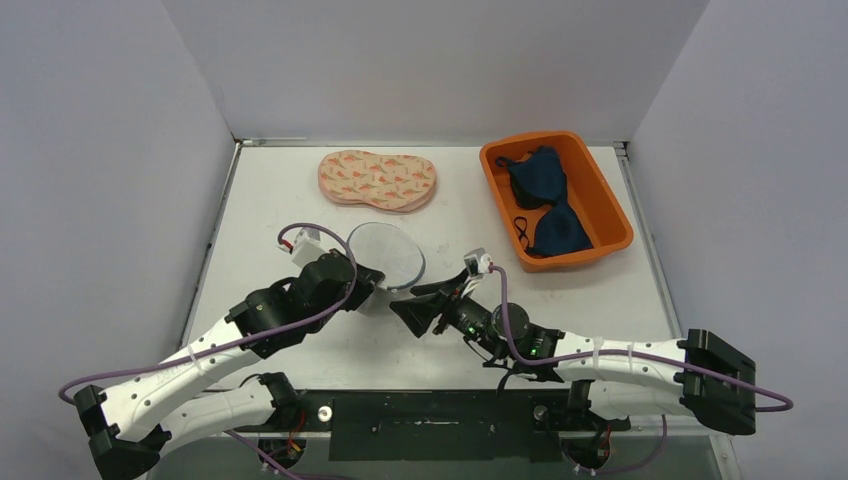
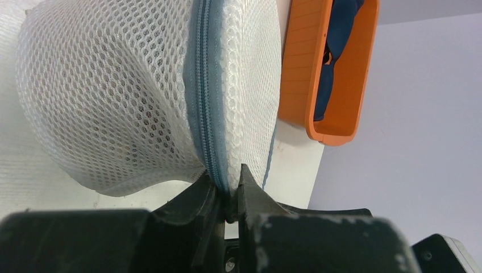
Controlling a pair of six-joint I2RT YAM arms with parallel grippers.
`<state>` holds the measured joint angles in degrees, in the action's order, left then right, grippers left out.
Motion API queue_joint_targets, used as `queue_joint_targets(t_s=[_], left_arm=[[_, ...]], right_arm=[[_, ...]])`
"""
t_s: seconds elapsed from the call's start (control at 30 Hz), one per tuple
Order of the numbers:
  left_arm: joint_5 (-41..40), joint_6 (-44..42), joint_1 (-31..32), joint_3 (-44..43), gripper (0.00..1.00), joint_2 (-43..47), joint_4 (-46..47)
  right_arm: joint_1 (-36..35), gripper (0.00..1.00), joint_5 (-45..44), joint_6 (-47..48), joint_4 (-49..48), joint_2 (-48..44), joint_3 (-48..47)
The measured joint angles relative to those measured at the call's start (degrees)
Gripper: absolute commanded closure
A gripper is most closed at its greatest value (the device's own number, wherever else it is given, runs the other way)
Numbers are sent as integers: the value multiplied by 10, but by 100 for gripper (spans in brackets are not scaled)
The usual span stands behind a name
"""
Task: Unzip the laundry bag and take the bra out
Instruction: Adjust the laundry bag at the center of the board, then unzip the laundry bag at the center of the board.
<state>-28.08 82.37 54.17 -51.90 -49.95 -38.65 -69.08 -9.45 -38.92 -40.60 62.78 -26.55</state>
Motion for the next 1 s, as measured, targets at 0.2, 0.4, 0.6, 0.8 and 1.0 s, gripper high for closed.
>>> queue_joint_targets(t_s=[0.2,0.4,0.6,0.8,1.0], left_arm=[[7,0,0,0,100,-3,3],[9,0,-2,0,100,-3,3],[12,0,-2,0,100,-1,5],[16,0,-3,6,100,9,19],[24,0,-3,8,100,10,22]], right_arm=[[0,37,5,-9,-9,17,0],[0,39,10,-14,-8,40,-2],[0,44,9,-19,-8,43,-2],[9,48,14,-24,-14,50,-3],[19,51,23,-28,-25,71,-10]])
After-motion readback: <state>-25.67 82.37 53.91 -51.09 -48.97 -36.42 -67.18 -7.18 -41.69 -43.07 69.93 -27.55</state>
